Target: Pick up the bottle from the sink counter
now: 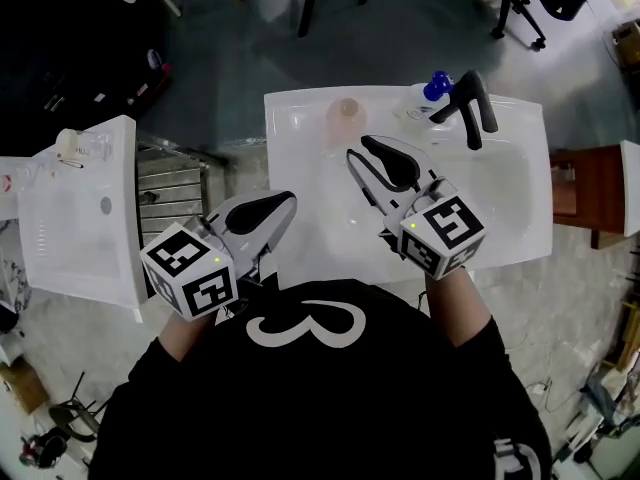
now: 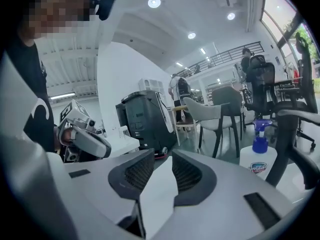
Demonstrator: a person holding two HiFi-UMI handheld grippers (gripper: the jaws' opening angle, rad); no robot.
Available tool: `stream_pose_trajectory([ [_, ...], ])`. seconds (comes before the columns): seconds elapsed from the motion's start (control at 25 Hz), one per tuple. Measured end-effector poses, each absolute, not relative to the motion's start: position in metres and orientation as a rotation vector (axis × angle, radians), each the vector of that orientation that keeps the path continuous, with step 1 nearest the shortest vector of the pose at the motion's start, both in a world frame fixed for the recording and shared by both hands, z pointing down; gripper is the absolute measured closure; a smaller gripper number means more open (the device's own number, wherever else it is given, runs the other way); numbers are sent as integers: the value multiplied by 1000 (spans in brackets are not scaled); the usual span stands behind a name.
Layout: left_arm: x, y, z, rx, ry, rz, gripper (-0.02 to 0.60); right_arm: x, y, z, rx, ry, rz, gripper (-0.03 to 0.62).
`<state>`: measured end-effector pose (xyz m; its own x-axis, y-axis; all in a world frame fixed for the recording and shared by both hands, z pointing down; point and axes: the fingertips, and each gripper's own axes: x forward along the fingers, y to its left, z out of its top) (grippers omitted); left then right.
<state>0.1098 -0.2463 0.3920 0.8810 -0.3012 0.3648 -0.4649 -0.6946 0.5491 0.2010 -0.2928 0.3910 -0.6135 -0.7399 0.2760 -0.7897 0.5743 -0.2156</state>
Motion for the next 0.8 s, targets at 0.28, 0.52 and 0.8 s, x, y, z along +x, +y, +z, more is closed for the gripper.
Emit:
stream_pose_trajectory([
  [0.28, 112, -244, 404, 2361, -613, 292, 566, 205, -314, 415, 1271, -2591, 428, 487],
  [0.52, 110, -243, 414, 2332, -660, 266, 566, 207, -329, 438, 1306, -2503, 342, 458],
  [0.8, 106, -246, 426, 2310, -693, 233, 566, 213, -350, 460, 1352, -2446, 329, 439],
])
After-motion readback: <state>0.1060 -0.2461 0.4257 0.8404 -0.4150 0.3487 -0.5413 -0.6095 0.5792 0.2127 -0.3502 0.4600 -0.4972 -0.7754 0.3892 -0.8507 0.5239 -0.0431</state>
